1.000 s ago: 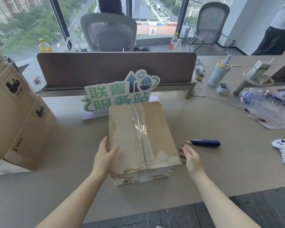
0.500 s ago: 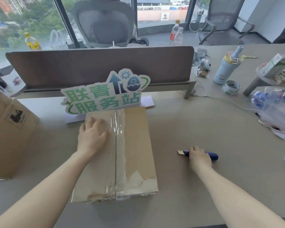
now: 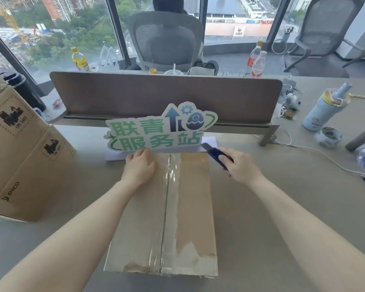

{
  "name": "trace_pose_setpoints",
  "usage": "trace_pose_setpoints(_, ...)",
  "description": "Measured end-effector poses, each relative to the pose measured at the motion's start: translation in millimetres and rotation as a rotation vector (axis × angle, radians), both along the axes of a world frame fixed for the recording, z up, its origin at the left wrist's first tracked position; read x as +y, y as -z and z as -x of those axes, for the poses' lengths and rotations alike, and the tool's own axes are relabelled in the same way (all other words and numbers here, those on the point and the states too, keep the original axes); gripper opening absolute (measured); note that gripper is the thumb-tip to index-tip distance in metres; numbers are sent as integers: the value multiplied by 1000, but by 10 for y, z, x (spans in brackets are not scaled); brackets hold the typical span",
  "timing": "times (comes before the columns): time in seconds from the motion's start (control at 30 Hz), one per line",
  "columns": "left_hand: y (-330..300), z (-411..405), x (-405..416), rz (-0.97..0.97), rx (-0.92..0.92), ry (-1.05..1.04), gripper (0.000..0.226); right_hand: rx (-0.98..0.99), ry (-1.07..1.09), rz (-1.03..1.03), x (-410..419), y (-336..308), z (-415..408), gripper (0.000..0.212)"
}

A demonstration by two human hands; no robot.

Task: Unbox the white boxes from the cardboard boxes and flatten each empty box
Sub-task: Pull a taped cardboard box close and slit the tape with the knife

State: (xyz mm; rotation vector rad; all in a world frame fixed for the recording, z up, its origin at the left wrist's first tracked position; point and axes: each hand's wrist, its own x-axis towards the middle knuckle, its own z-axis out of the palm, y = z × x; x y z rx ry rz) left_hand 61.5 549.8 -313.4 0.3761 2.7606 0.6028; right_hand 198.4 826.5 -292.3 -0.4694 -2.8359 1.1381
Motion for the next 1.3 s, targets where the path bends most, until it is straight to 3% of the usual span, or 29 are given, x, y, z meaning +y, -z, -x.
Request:
trace_pose_setpoints(0.13,4,117,-6,-124,-43,-20,40,-161,-266,-316,-331,-446,630,30)
trace_pose_setpoints(0.3,76,91,-37,-203,30,-66,34,-221,-462,-624,-520,-496,1146,33)
trace_pose_setpoints(0.77,182,148,-34,-223,34,-123,27,-273,-676,-561,-470,-430,1728,23)
trace_pose_setpoints(1.3,165,142,-2,-179,17,-147,25,-172,-832,-749,-216,-405,1609,29)
